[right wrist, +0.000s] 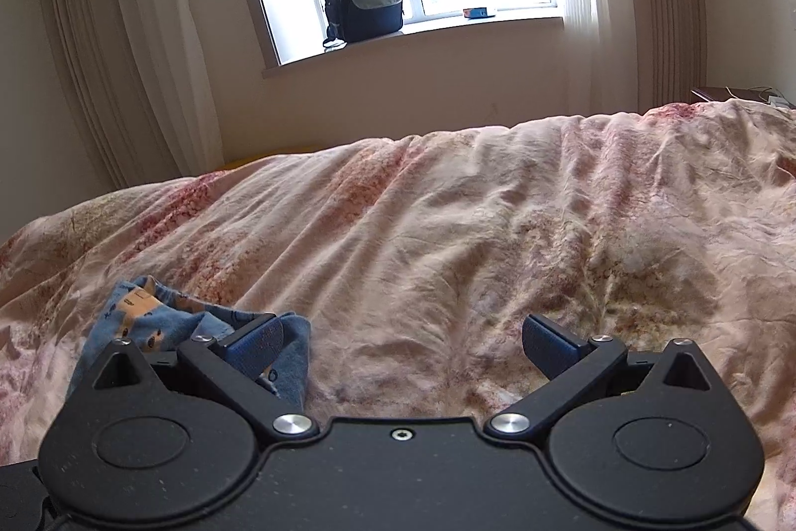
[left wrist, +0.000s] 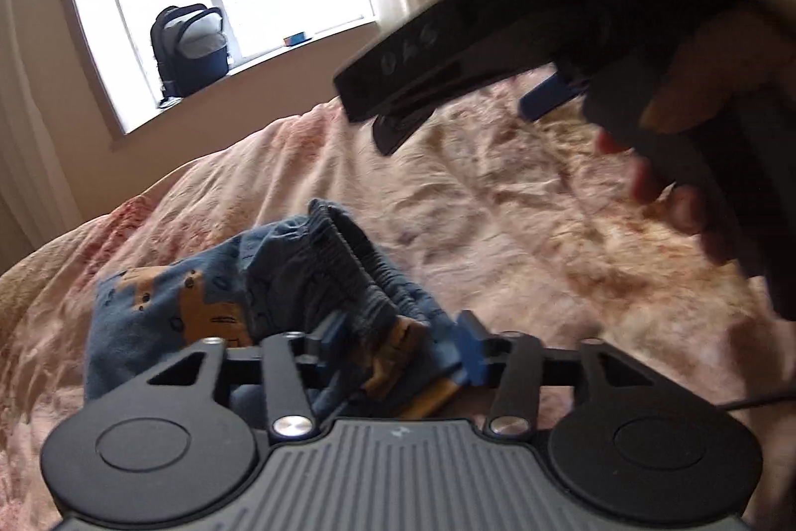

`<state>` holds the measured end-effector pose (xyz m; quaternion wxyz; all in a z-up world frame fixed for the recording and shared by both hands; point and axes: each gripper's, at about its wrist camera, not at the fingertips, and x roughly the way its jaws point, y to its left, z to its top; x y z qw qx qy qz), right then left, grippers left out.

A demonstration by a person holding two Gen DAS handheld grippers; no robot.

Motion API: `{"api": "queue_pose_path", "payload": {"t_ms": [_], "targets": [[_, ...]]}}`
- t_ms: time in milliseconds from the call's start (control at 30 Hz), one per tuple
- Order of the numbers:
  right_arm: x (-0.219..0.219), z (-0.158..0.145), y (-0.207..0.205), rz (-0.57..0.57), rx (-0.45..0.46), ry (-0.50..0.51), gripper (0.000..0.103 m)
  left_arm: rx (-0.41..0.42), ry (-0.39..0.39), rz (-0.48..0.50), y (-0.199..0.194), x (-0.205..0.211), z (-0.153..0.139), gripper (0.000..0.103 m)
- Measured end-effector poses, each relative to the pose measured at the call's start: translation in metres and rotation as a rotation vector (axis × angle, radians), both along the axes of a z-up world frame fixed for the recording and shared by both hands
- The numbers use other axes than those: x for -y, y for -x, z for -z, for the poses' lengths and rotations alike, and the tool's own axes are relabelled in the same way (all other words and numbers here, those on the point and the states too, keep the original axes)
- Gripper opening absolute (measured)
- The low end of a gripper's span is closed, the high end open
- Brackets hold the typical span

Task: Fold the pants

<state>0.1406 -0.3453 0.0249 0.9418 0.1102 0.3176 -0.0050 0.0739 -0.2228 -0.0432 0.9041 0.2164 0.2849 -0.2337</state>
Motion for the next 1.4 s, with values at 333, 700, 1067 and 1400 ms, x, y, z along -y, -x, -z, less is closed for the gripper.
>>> {"api": "queue_pose_path", "payload": {"t_ms": [333,700,1067,1400], "targets": [[-0.045,0.001,0.0,-0.126,0.033,0.116,0.102,-0.03,0.3,-0.437,-0.007,-0.137,-0.041,0.103],[-0.068,0.032,0.009,-0.22,-0.221,0.208,0.102,-0.242,0.324,-0.615,-0.019,-0.202,0.01,0.103],[-0.096,0.003,0.036,-0.263,0.0,0.356,0.102,-0.249,0.348,-0.669,-0.021,-0.199,-0.004,0.103],[-0.134,0.02,0.011,-0.292,0.169,0.463,0.102,-0.11,0.327,-0.596,-0.069,-0.178,-0.029,0.103]]}}
